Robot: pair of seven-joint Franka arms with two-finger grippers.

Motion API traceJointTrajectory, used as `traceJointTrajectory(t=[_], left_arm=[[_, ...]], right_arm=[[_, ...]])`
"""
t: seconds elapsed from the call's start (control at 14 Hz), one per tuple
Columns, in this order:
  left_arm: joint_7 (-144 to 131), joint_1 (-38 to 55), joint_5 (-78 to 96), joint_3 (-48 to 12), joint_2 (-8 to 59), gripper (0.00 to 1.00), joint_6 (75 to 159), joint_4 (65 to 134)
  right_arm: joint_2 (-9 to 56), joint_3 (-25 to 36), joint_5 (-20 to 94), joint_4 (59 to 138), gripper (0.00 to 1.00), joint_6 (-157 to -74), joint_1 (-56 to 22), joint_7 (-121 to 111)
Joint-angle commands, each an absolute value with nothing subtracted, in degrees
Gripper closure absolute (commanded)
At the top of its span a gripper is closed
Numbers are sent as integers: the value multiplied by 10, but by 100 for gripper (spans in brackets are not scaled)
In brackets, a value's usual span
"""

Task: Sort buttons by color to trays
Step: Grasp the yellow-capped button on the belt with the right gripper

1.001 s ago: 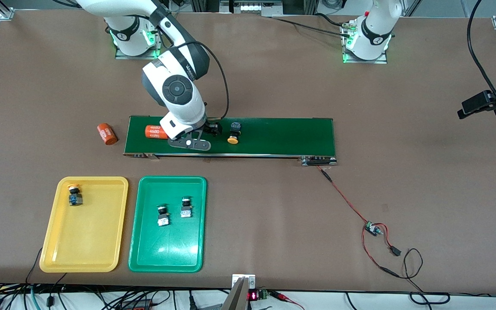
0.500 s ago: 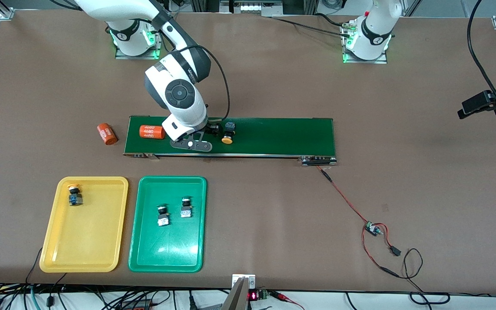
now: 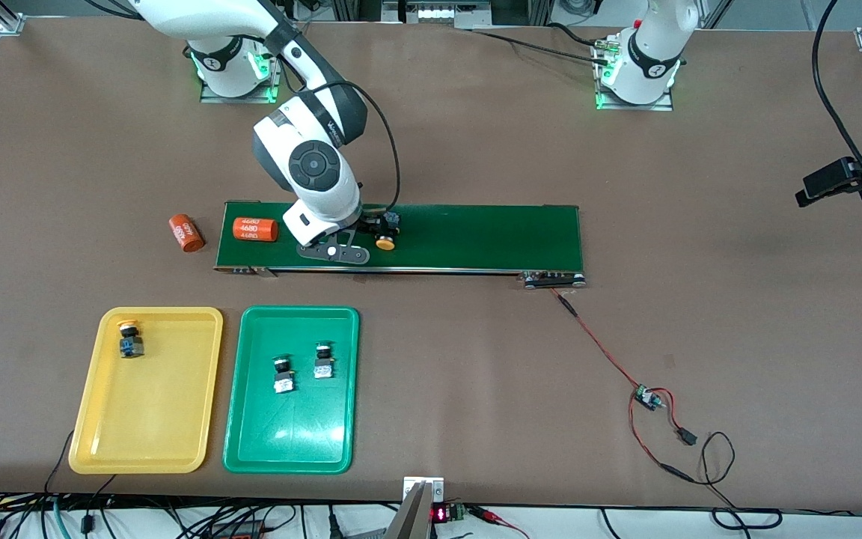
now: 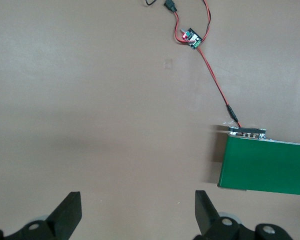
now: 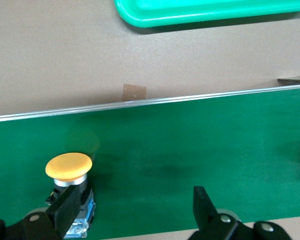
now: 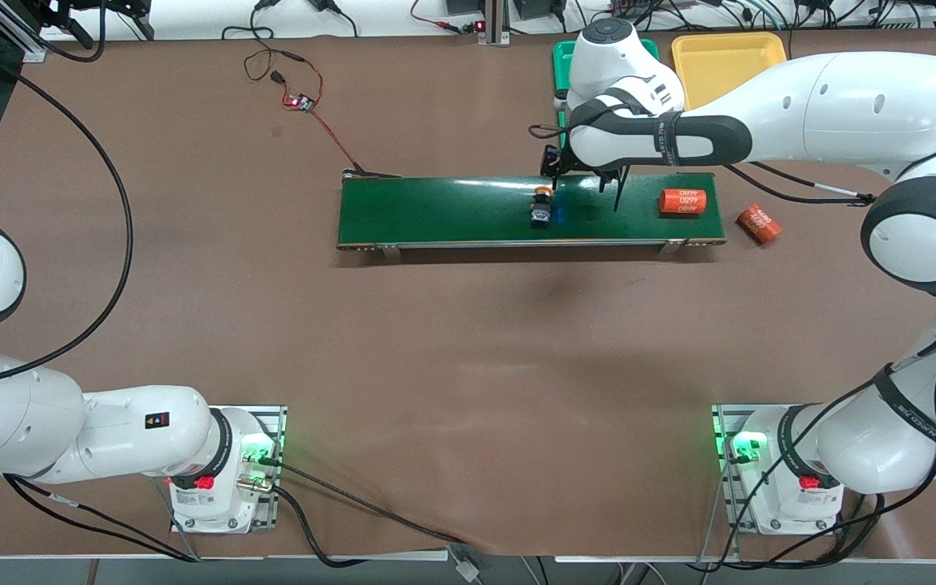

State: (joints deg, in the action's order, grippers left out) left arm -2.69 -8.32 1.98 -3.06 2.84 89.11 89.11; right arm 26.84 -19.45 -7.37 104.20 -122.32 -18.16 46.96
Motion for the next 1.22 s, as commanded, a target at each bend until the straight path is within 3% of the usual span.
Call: traceJointTrajectory(t=[0.0,0.64,1.14], left_arm=[[-15,-90,14,-31,27,0,886,884],[-15,-95,14,-31,28,0,887,884],[-15,-98,15,-31,29,0,887,885]], right_arm=[[274,-199,-84,1038,0,-1225,-182,481],[249,-199,-72,1053,0,-1209,-186,478],[209,-199,-60,1146,0,-1272,-181,472]])
